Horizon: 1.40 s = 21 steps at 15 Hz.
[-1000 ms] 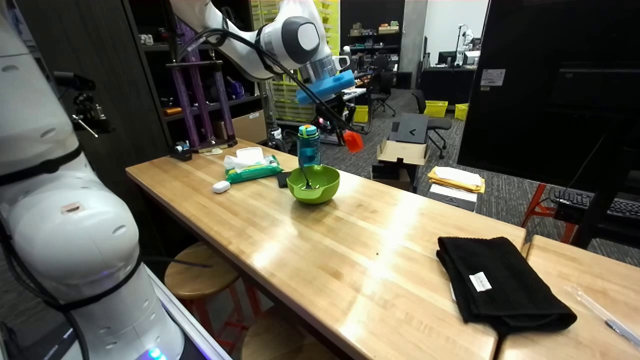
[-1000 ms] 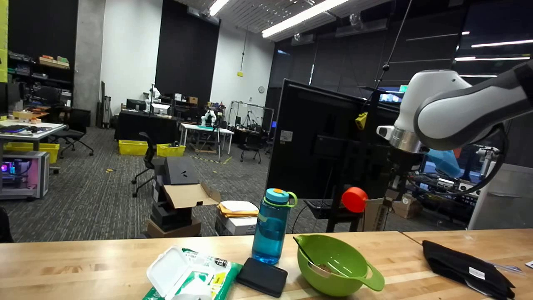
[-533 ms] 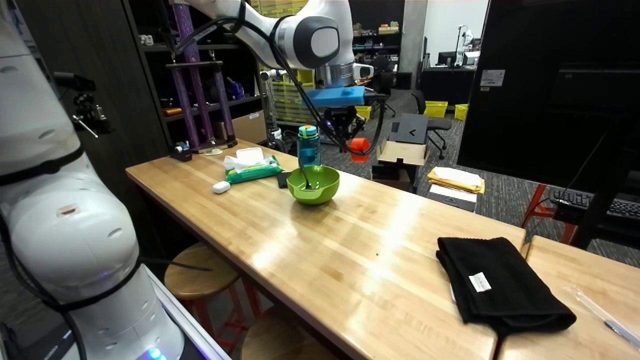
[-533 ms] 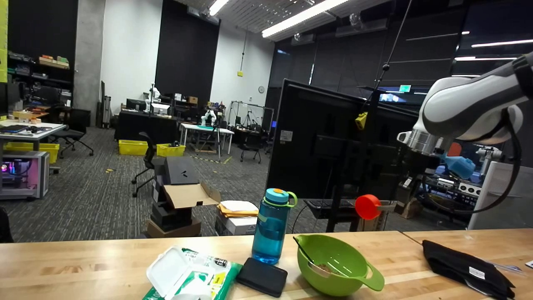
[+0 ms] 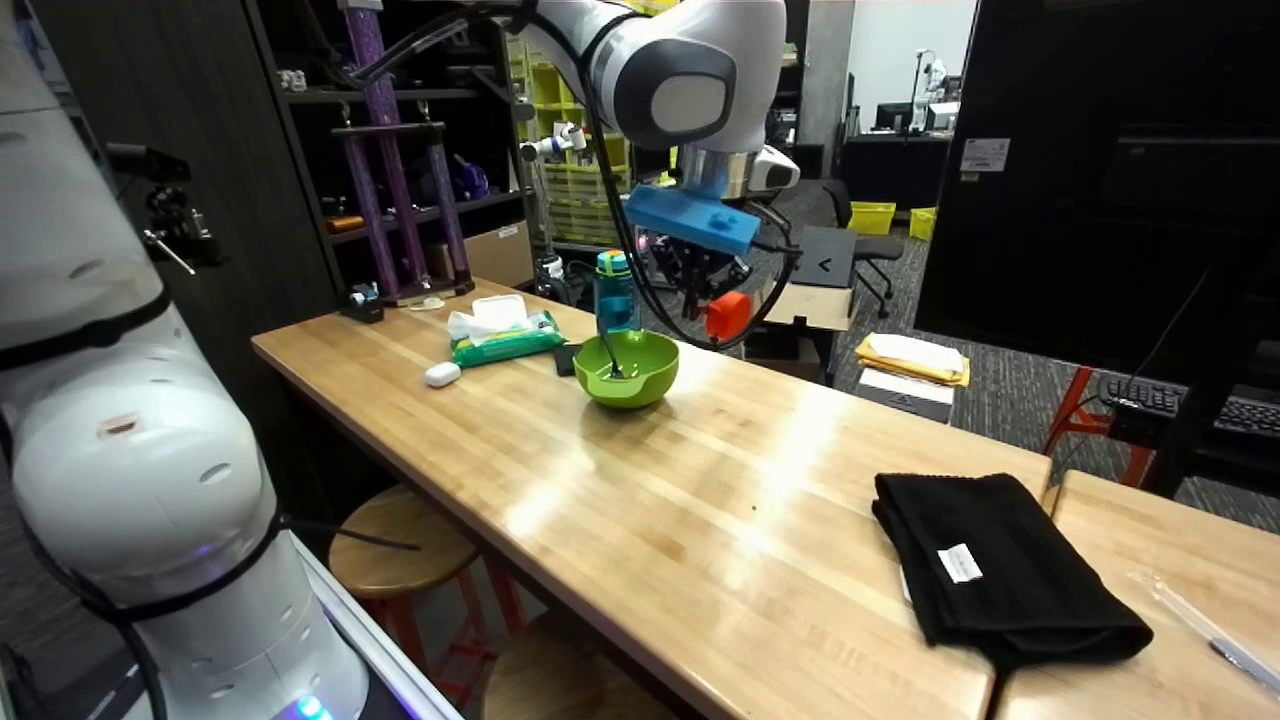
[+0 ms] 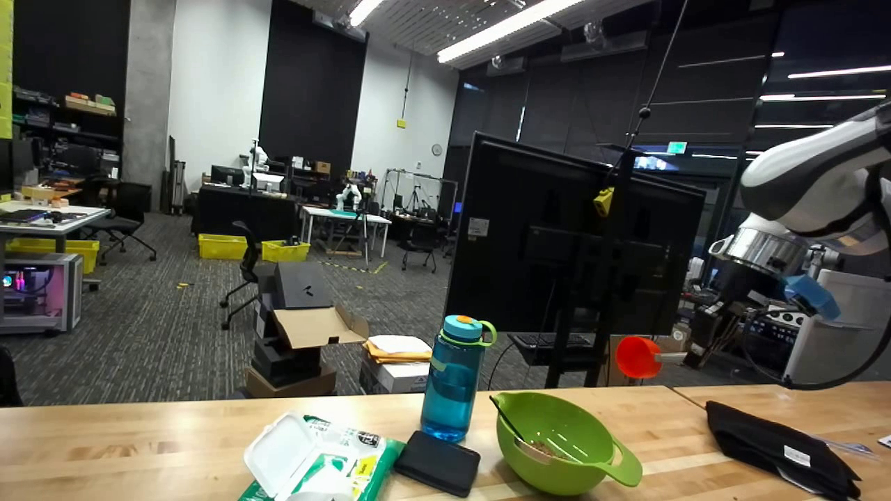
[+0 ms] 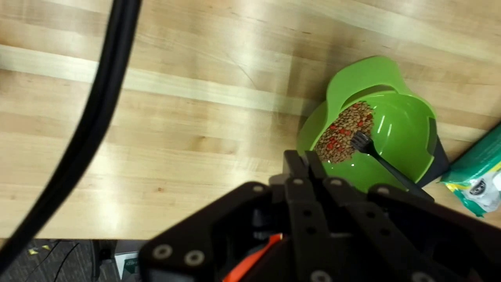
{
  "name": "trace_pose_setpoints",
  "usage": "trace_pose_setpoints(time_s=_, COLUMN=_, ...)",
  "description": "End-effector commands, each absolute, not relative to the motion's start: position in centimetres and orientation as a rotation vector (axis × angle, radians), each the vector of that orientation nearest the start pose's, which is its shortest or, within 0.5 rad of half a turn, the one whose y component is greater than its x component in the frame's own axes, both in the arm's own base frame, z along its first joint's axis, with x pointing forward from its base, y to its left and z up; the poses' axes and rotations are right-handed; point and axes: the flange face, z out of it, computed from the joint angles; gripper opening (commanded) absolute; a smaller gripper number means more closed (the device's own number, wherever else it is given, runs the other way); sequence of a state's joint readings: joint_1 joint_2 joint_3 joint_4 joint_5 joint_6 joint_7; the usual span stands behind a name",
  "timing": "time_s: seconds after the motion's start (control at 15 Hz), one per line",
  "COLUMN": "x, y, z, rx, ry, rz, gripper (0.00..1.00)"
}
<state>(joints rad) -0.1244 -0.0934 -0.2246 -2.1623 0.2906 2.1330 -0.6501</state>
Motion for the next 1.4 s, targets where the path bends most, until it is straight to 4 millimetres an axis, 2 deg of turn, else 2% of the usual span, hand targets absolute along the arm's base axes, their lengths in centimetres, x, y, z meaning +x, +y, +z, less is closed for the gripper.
trace_pose_setpoints(time_s=0.0, x=48.4, y=-18.8, z=43.5, rx=-2.777, ry=-0.258, rz=-0.283, gripper=0.01)
trace_pose_setpoints(time_s=0.73, x=45.7, y=-24.9, z=38.3, rx=-2.565, ry=-0.134, rz=-0.294, gripper=0.01)
trace_pose_setpoints(time_s=1.33, x=44.6, y=-26.6, z=32.9, rx=-2.392, ry=-0.105, rz=-0.258, gripper=0.01)
